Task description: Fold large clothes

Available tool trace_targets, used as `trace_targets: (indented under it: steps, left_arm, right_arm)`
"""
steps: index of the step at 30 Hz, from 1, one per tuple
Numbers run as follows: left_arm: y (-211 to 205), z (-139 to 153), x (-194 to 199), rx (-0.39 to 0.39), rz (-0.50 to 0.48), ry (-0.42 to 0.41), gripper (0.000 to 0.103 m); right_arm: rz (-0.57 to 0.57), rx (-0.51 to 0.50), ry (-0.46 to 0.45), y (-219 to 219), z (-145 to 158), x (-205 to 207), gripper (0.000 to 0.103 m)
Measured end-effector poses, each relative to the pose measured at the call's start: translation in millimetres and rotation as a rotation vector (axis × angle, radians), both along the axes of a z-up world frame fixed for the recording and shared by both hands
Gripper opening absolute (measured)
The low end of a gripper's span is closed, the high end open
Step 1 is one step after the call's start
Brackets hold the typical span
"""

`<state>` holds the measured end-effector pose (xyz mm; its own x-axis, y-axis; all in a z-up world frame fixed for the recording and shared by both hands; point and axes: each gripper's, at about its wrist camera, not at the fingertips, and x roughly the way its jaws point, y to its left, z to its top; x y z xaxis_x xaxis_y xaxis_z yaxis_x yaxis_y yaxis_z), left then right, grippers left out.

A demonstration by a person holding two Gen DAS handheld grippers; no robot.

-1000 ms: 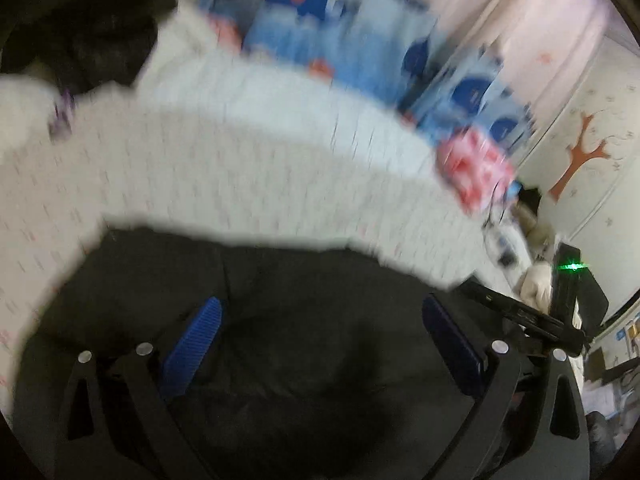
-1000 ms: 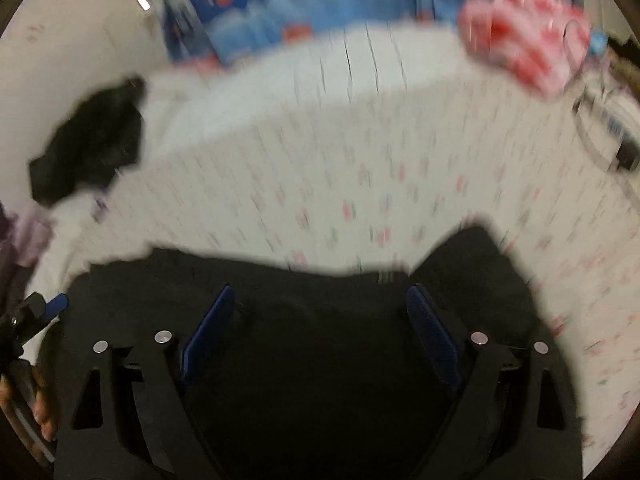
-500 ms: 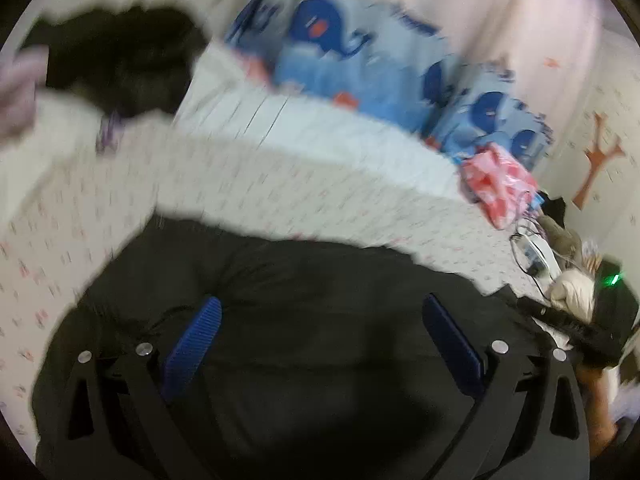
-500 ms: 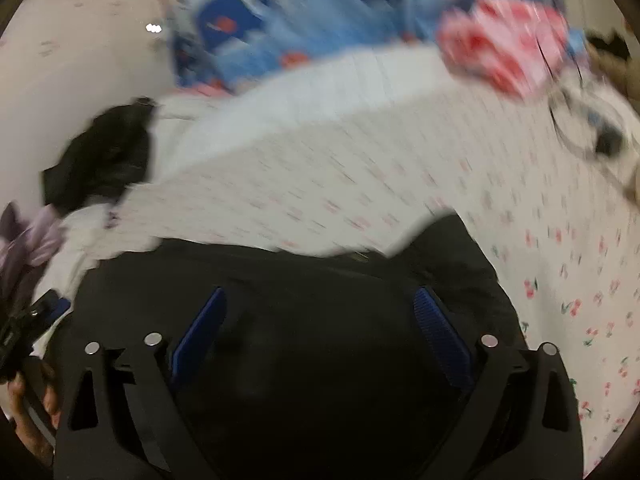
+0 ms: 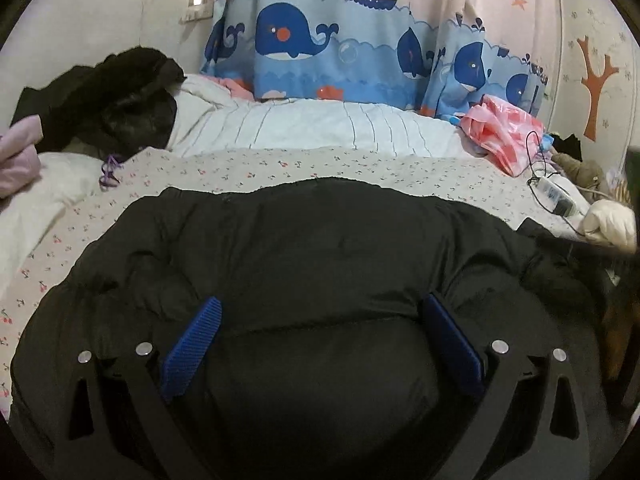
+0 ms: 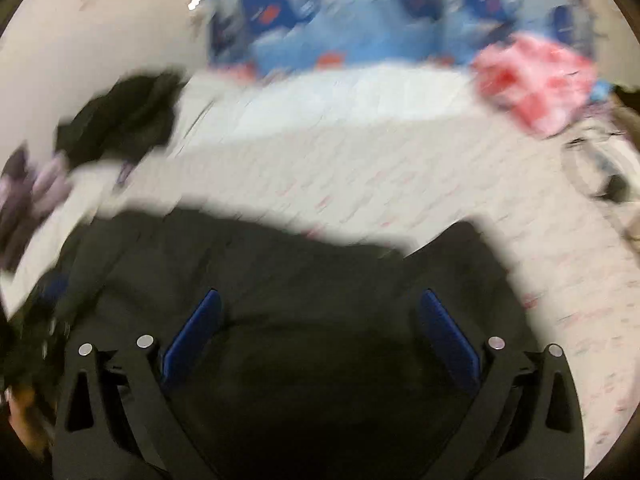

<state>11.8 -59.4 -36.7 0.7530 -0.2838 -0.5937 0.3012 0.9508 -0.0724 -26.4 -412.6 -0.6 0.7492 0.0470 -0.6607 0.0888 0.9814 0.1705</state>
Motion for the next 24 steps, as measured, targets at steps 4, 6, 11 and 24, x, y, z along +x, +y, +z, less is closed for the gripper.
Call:
trace_targets:
  steps: [4, 6, 11, 24]
  left_arm:
    - [0.4, 1.9, -0.2, -0.032, -0.015, -0.004, 0.097]
    - [0.5, 1.8, -1.6, -0.028, -0.019, -0.01, 0.097]
    - [-0.9, 0.5, -5.3, -0.008, -0.013, -0.027, 0.097]
    - [7.0, 5.6, -7.8, -0.054, -0.013, -0.046, 0.097]
  right_arm:
    - [-0.097, 0.143, 0.124, -48.4, -59.8, 12.5, 0.096]
    - [-0.105, 0.2, 0.124, -56.2, -65.0, 13.8, 0.096]
    - [-0.122, 0.17, 0.142, -45.0, -44.0, 16.0, 0.096]
    - [0.129, 0.049, 0.16, 83.9, -43.9, 98.0, 0.096]
